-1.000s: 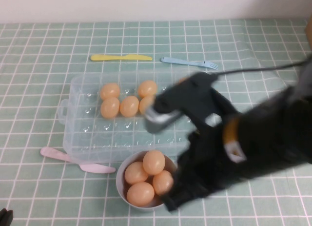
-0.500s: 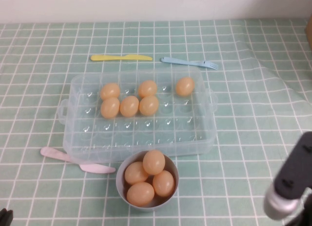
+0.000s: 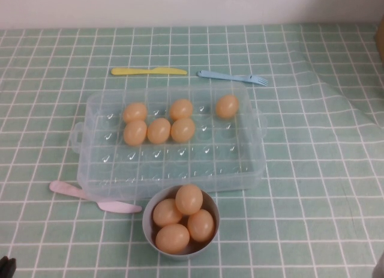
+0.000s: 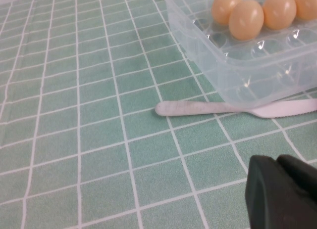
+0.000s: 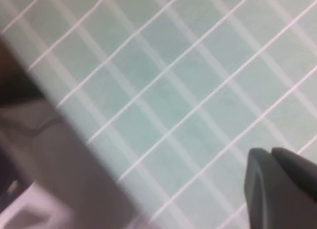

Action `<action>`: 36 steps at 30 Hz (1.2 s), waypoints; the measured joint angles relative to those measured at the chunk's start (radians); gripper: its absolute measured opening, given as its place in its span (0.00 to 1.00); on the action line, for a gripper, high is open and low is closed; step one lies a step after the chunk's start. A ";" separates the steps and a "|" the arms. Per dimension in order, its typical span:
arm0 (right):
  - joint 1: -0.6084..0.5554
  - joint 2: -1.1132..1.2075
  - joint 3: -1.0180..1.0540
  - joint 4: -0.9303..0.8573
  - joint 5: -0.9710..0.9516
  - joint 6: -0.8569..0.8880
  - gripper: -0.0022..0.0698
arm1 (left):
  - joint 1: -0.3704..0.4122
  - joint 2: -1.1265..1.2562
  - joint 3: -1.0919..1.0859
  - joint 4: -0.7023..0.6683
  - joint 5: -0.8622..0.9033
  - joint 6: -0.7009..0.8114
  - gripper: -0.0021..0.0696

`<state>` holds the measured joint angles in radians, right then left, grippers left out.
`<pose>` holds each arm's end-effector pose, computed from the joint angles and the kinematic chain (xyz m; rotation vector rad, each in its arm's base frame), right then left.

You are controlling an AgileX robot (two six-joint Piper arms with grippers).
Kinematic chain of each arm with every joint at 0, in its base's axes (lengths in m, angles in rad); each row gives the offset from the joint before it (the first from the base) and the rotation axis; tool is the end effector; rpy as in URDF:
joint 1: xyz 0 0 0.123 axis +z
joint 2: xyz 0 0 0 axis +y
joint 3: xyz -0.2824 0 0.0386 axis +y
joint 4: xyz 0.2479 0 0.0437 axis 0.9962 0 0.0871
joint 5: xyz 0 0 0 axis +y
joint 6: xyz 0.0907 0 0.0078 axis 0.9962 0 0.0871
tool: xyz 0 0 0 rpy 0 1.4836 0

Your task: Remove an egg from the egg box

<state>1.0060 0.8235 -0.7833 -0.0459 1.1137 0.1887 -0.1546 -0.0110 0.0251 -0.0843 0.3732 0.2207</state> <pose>0.0726 0.1075 0.3104 -1.0766 2.4536 0.3367 0.0515 -0.0109 0.1718 0.2974 1.8459 -0.0373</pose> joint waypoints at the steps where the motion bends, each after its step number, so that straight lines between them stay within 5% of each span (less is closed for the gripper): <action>1: -0.018 -0.027 0.034 -0.008 -0.052 0.001 0.01 | 0.000 0.000 0.000 0.000 0.000 0.000 0.02; 9: -0.458 -0.340 0.434 -0.073 -0.532 -0.002 0.01 | 0.000 0.000 0.000 0.000 0.000 0.000 0.02; 18: -0.817 -0.678 0.676 -0.099 -0.784 -0.002 0.01 | 0.000 0.000 0.000 0.002 0.000 0.000 0.02; 24: -0.913 -0.822 0.800 -0.076 -0.955 -0.002 0.01 | 0.000 0.000 0.000 0.002 0.000 0.000 0.02; 36: -0.939 -0.830 0.809 -0.012 -0.937 -0.002 0.01 | 0.000 0.000 0.000 0.002 0.000 0.000 0.02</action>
<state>0.0665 -0.0068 0.0252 -0.0580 0.1768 0.1872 -0.1546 -0.0110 0.0251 -0.0828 0.3732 0.2207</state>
